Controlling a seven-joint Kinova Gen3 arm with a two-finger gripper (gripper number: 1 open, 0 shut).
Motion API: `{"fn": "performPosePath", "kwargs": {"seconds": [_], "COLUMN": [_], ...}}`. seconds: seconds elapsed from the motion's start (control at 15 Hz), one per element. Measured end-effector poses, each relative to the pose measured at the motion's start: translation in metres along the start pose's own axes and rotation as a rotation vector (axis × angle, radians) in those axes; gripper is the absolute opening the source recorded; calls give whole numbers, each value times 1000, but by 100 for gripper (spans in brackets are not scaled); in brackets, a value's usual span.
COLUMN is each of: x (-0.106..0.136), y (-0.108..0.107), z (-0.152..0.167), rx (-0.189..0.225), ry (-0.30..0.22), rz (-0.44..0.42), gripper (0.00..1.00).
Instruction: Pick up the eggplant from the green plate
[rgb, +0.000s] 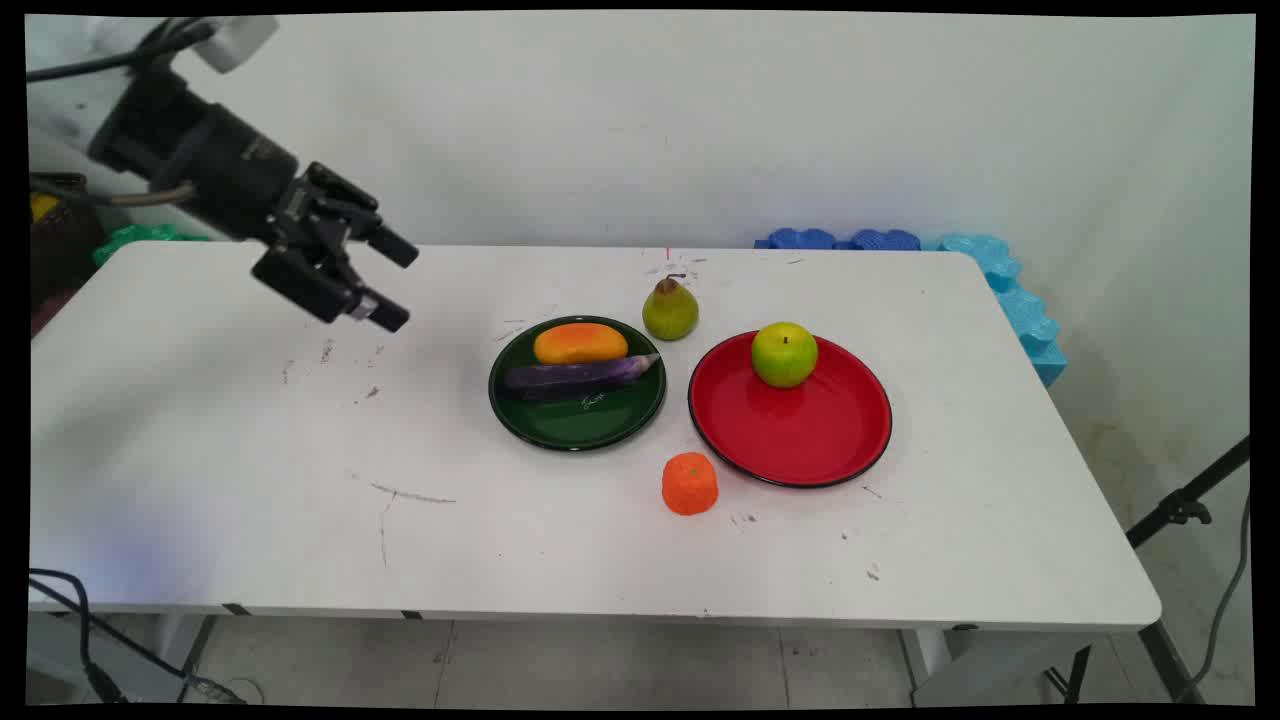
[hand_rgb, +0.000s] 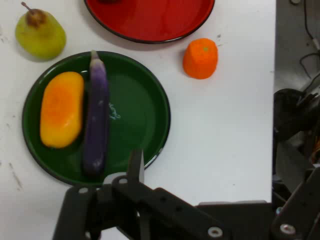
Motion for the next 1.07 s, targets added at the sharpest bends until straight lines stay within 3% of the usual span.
{"fn": "performPosePath", "kwargs": {"seconds": [0.33, 0.6, 0.87, 1.07], "x": [27, 46, 52, 46], "y": [-24, -49, -70, -74], "z": [20, 49, 89, 120], "rx": [51, 118, 168, 170], "ry": [-23, -66, -129, -180], "rz": [-2, -9, -21, -29], "gripper": [100, 100, 100, 100]}}
